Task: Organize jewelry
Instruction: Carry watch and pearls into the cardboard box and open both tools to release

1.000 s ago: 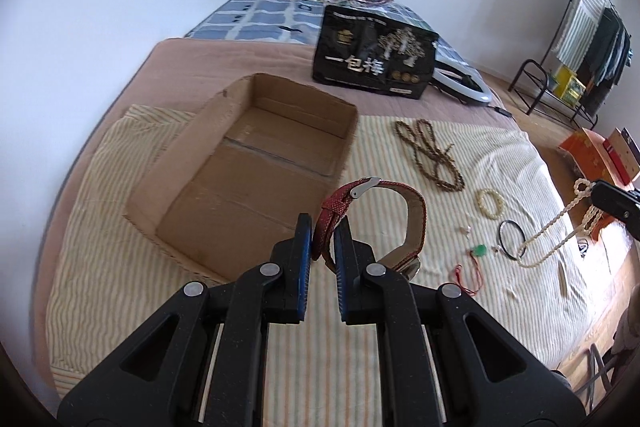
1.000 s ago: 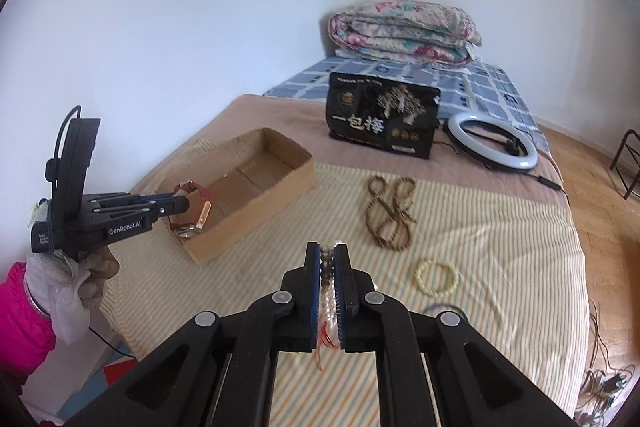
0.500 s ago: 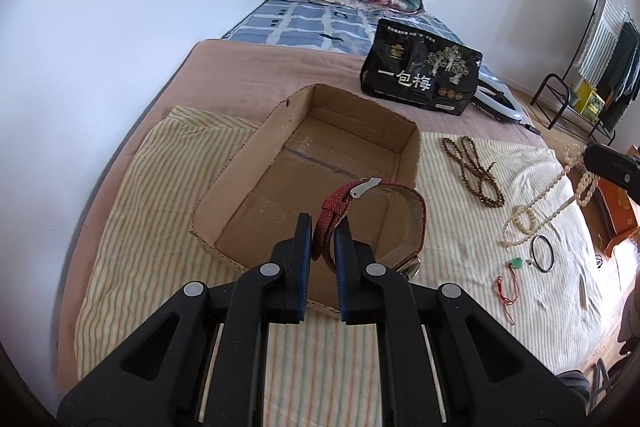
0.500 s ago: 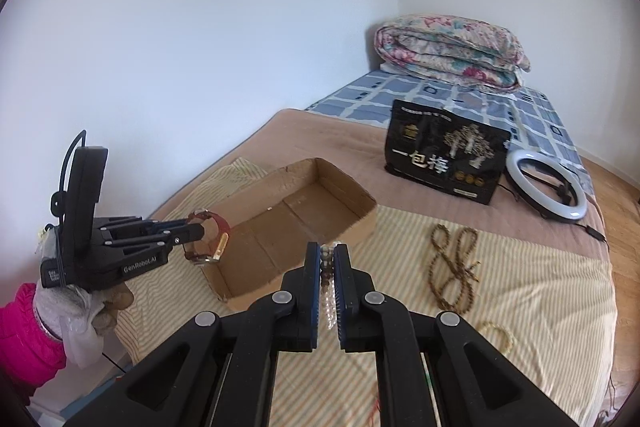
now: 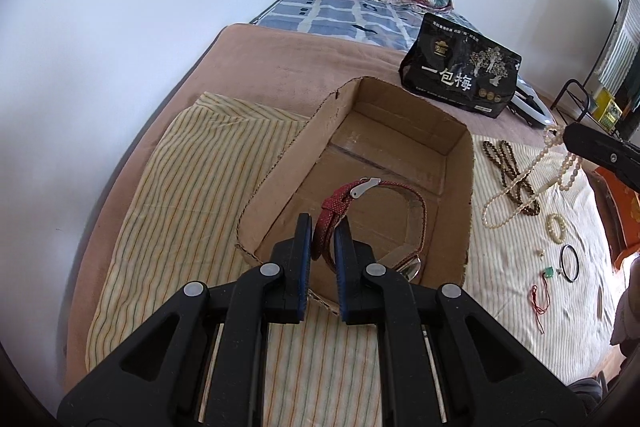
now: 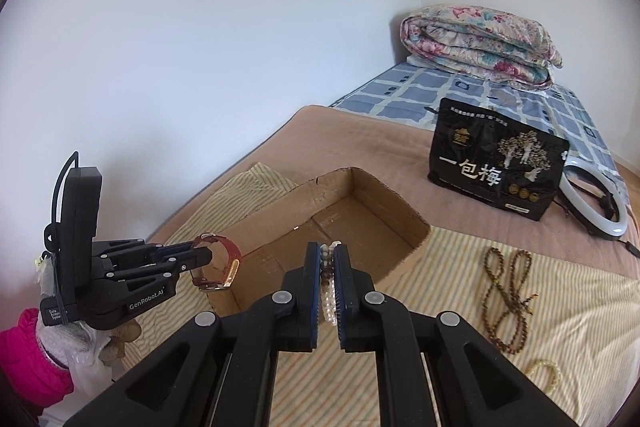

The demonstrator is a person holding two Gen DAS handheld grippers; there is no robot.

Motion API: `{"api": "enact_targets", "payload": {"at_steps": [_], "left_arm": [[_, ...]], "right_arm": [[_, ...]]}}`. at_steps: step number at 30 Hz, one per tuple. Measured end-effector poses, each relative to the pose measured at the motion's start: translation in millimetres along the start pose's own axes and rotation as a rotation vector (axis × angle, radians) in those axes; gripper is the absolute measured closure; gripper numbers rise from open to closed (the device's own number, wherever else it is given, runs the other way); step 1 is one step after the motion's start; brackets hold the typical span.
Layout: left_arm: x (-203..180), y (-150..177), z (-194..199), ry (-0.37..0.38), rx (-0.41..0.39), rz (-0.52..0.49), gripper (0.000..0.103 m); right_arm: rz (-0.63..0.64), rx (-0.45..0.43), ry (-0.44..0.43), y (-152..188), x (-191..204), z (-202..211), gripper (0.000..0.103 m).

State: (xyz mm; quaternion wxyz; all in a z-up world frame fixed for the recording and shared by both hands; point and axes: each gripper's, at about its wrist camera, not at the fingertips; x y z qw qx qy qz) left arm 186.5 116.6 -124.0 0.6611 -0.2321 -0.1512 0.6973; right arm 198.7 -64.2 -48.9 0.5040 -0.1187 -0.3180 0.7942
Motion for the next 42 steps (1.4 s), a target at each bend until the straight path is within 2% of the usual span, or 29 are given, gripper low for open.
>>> {"api": "enact_targets", "payload": {"at_steps": [6,21,23,25,26,28,33,42], "left_arm": [[4.3,-4.5,-11.9,0.0,0.013,0.0,0.094],[13.4,-6.3,-36.5,0.007,0.059,0.015,0.092],[13.4,-6.8,-38.7,0.008,0.066,0.019,0.087],[13.5,-6.7,-38.8,0.019,0.066,0.021,0.083],[12.9,-6.5,-38.7,0.019,0.064,0.017,0.083],[11.1,-6.1,-37.3,0.013,0.059,0.007,0.082],[10.0,-6.4,-31.3,0.012,0.054,0.01,0.081],[5.0,-3.2,-10.8,0.007,0.026,0.006,0.081]], "right_arm": [[-0.009,0.013,-0.026,-8.8,2.2,-25.8,0.099],[-0.04,0.112,-0.013,-7.5,-13.5,-75.2,0.096],[-0.036,0.113,-0.005,-7.9,-12.5,-75.6,0.079],[-0.037,0.106,0.005,-8.6,-11.4,-74.5,0.057],[-0.038,0.104,0.007,-9.0,-11.0,-73.7,0.051],[-0.04,0.099,0.022,-9.0,-10.1,-71.7,0.029],[-0.057,0.087,0.029,-9.7,-11.0,-66.0,0.021],[-0.064,0.064,0.034,-6.5,-10.8,-45.6,0.018]]}}
Point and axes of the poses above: each gripper's, at about its wrist camera, not at the fingertips, and z roughly against the way its jaws point, x to its left, y to its underside, and after that the axes turned 7 degrees about x, right-handed
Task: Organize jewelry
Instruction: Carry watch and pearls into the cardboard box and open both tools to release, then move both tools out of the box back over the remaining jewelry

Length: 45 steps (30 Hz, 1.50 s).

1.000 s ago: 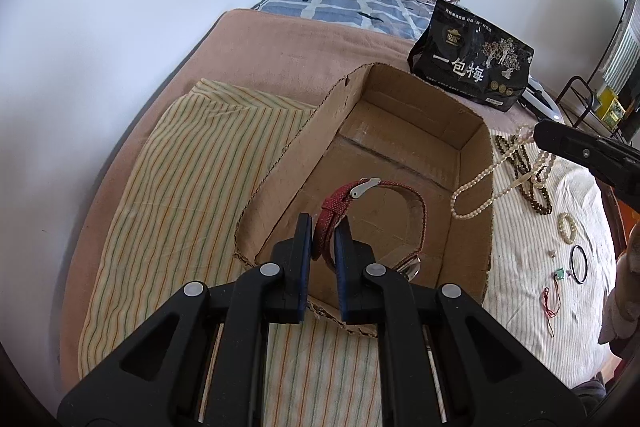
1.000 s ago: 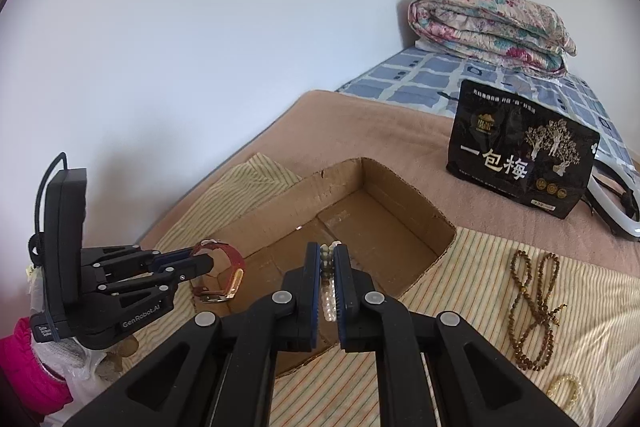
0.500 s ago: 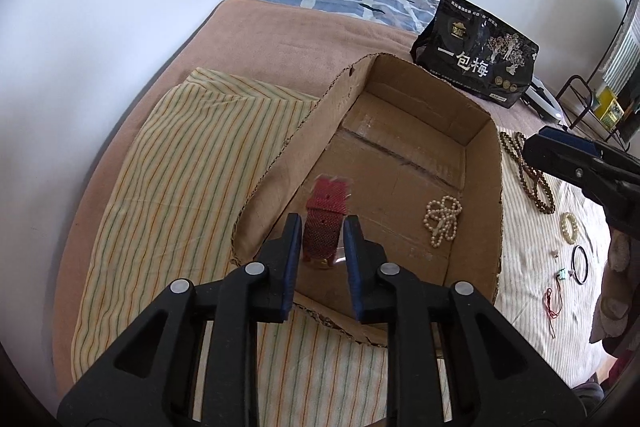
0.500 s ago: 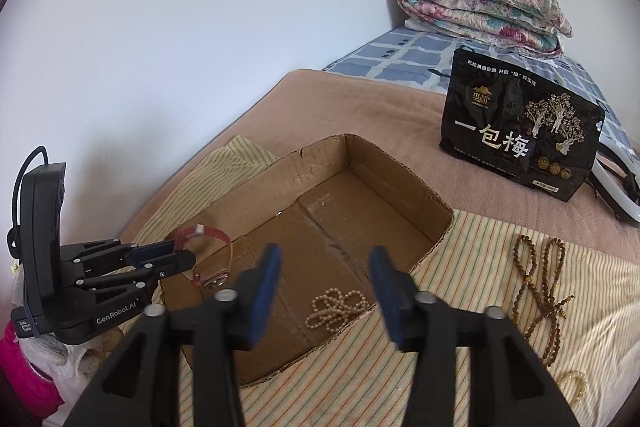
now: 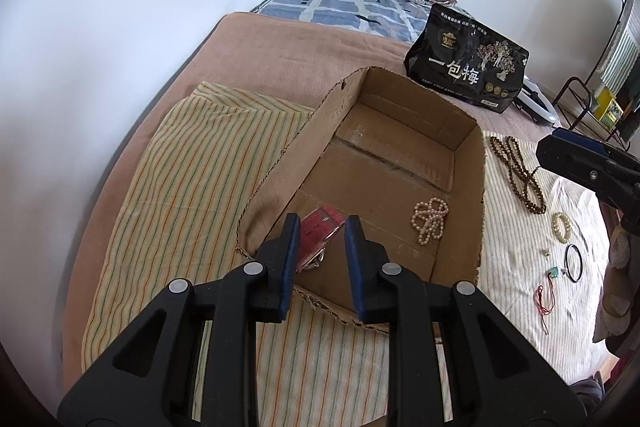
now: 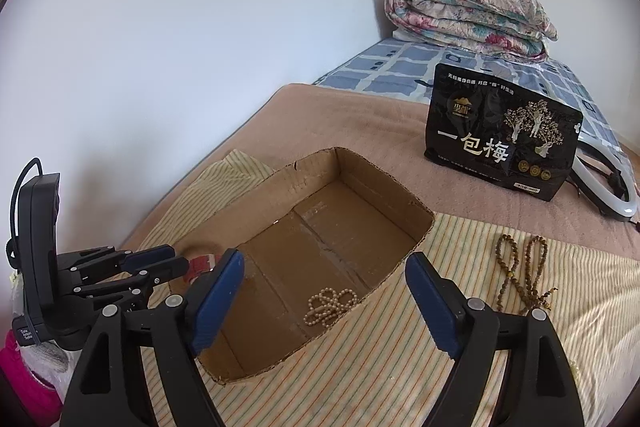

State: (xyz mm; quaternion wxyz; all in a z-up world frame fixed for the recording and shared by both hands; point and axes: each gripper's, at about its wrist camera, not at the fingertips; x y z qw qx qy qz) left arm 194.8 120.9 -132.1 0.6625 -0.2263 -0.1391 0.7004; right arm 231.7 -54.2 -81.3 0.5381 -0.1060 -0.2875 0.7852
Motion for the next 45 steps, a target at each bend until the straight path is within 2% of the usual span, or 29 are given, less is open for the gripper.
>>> {"api": "enact_targets", "payload": {"at_steps": [8,14,16,24,25,26,28,35,45], "left_arm": [[-14.7,6.3,25.9,-0.007,-0.042,-0.032,0.081],[-36.1,13.3,49.1,-0.007,-0.085,-0.072,0.081],[-43.0,15.2,55.5,0.002,-0.095,-0.082,0.081],[-83.0,26.6,69.7,0.032,-0.113,-0.156,0.081],[-88.2,27.7,69.7,0.035,-0.11,-0.165,0.072],[-93.6,29.5,69.9,0.043,-0.109,-0.173,0.052],[-104.9,33.9,72.2,0.062,-0.13,-0.193,0.037],[-150.4,46.0,62.5,0.111,-0.107,-0.287,0.037],[-214.9,68.1,31.4,0.193,-0.03,-0.387,0.038]], "right_arm": [[-0.002,-0.031,0.025,8.4,-6.3,29.1,0.015],[-0.019,-0.075,0.047,18.4,-15.4,59.9,0.009],[-0.028,-0.084,0.055,22.7,-19.2,69.9,0.001],[-0.082,-0.147,0.124,47.9,-45.0,114.8,0.0],[-0.088,-0.152,0.132,50.9,-49.2,119.7,0.0],[-0.095,-0.157,0.142,54.7,-54.1,125.6,0.0],[-0.113,-0.17,0.167,62.3,-64.3,137.2,0.0],[-0.145,-0.173,0.264,94.7,-107.8,170.3,0.0],[-0.159,-0.098,0.355,149.0,-163.2,184.0,0.0]]}}
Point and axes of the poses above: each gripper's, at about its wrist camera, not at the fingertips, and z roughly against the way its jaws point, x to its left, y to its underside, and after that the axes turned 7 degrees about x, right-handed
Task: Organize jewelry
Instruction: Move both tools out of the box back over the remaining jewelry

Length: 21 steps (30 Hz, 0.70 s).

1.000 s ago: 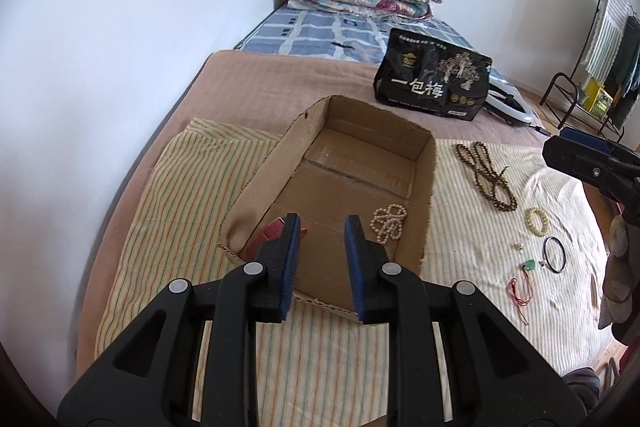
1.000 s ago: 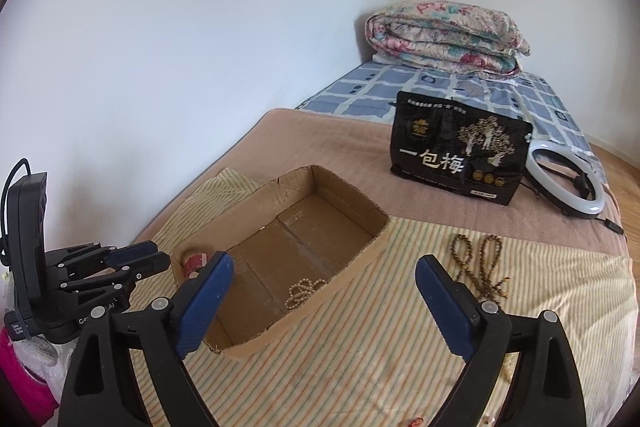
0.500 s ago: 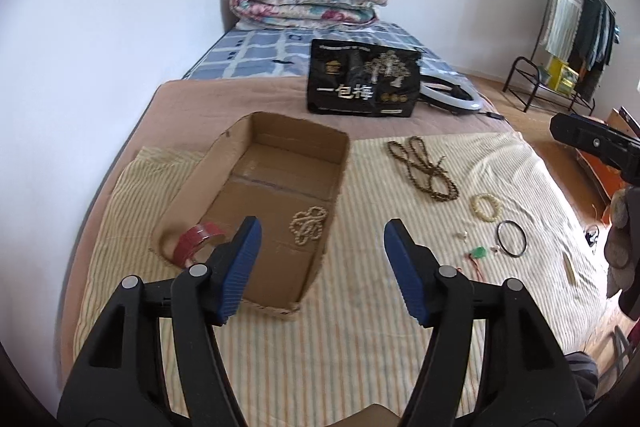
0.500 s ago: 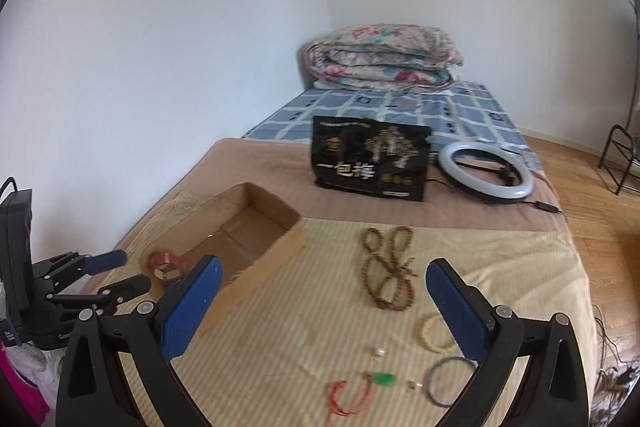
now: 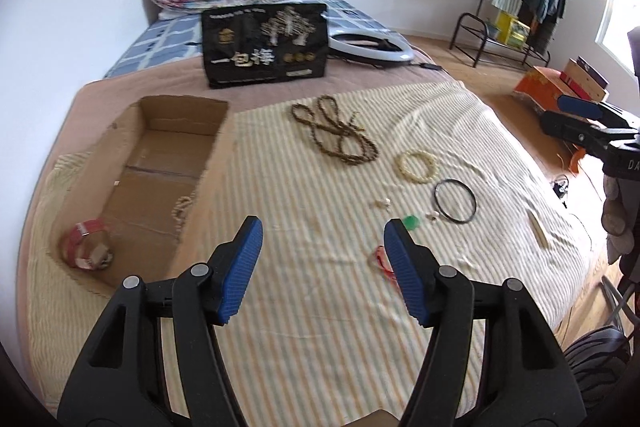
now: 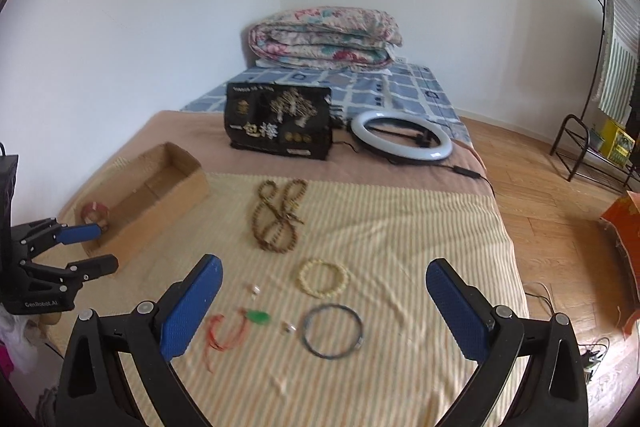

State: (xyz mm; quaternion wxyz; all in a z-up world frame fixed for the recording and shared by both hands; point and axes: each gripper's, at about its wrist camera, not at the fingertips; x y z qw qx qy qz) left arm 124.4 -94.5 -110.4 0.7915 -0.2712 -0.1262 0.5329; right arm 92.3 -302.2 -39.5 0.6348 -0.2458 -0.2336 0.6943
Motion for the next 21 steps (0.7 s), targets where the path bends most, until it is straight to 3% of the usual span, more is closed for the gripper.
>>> {"api": "enact_targets", "payload": {"at_steps": [6,8,14,21], "left_arm": [[-26.6,-3.5,-24.9,0.04,0.046,-0.066,0.049],[-33.4,-4.2,-33.9,0.059,0.065,-0.087,0.057],[-48.4,-6.4,-64.2,0.093,0.124,-0.14,0.067],[-69.8,-3.9,-96.9,0.111,0.179,-0.228,0.067]], "right_arm": [[0.01,0.069,0.019,24.0,-23.8,-19.4,0.0],[0.021,0.089,0.009,31.6,-27.8,-26.2,0.0],[0.064,0.152,-0.019,51.5,-27.4,-53.5,0.0],[0.094,0.213,-0.025,68.4,-23.2,-88.4,0.0]]}}
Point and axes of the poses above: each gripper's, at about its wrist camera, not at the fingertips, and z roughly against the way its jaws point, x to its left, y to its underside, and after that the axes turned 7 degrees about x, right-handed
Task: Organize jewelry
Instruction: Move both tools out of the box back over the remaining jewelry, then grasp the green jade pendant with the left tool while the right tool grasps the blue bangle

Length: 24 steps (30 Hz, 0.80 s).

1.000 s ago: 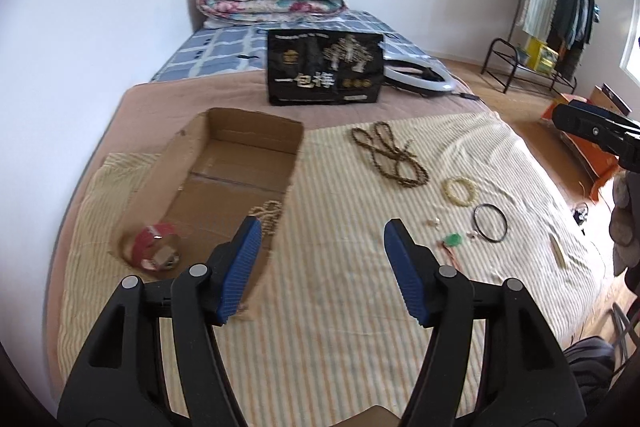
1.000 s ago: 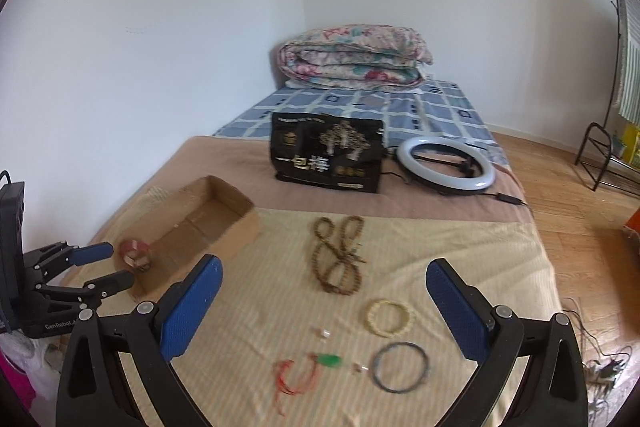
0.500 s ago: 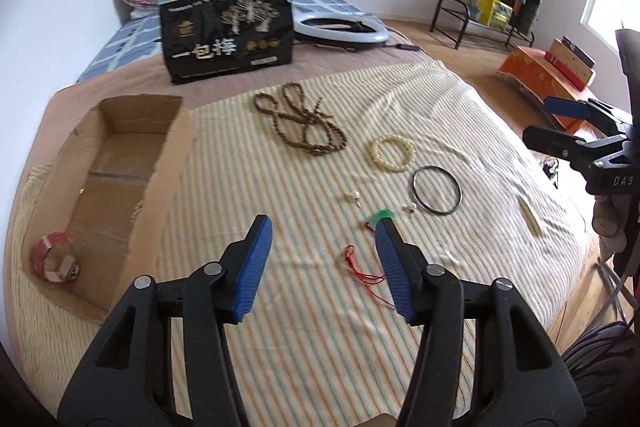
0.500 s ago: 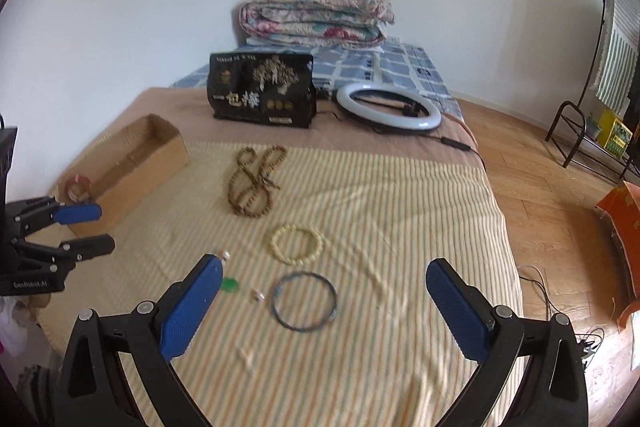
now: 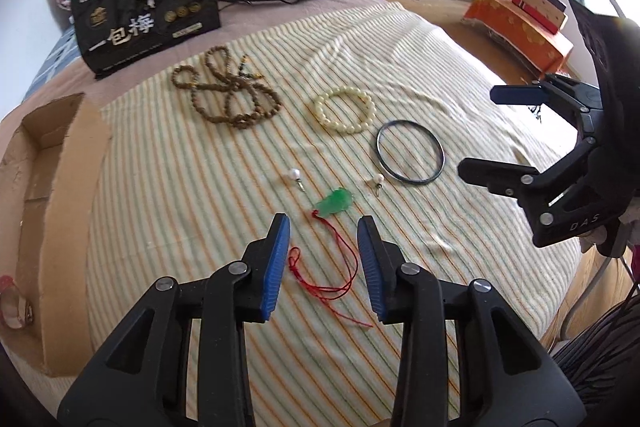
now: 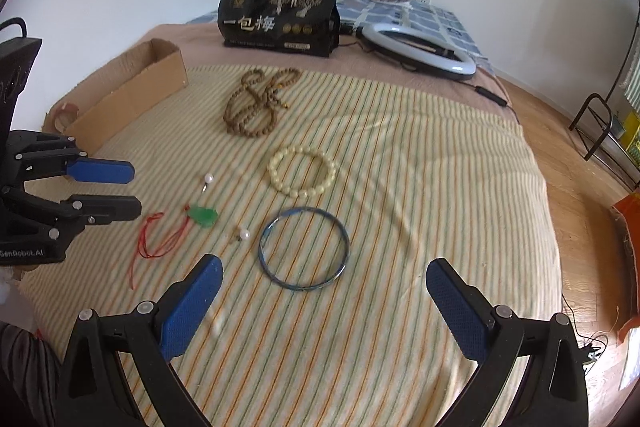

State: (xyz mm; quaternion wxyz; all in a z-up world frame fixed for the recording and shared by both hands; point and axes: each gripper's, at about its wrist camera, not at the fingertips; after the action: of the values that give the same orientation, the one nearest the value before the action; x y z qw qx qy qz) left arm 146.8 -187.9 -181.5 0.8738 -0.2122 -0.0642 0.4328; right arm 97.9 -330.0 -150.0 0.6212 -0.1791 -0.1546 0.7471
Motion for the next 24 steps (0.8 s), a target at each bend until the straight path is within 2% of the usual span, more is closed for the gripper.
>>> {"api": "enact_targets", "payload": {"at_steps": [11,14,20,21,22,24], "left_arm": [[-11.5,-11.2,-45.0,-0.014,0.051,-0.062,0.068],[-11.4,-13.3,-53.0,-0.035,0.058,-0.067,0.074],[-7.9,-14.9,-56.6,-0.032,0.048,-0.057,0.077],[-7.7,-14.3,-56.6,-0.033,0.044,-0.056,0.079],[-7.2,-14.1,-56.9,-0.042,0.044,-0.053,0.088],[-5.0,-13.6,-56.7,-0.033,0.043,-0.04,0.088]], "right_arm": [[-0.02,0.038,-0.024,1.8,-4.6,-37.5,0.0],[-0.009,0.045,-0.03,1.8,-2.1,-43.7,0.0],[0.003,0.048,-0.028,0.1,2.5,-53.4,0.001],[0.004,0.049,-0.027,-0.4,3.5,-55.0,0.002],[0.007,0.051,-0.021,-0.8,4.9,-56.7,0.003],[0.019,0.06,-0.005,-1.9,8.3,-61.1,0.006]]}}
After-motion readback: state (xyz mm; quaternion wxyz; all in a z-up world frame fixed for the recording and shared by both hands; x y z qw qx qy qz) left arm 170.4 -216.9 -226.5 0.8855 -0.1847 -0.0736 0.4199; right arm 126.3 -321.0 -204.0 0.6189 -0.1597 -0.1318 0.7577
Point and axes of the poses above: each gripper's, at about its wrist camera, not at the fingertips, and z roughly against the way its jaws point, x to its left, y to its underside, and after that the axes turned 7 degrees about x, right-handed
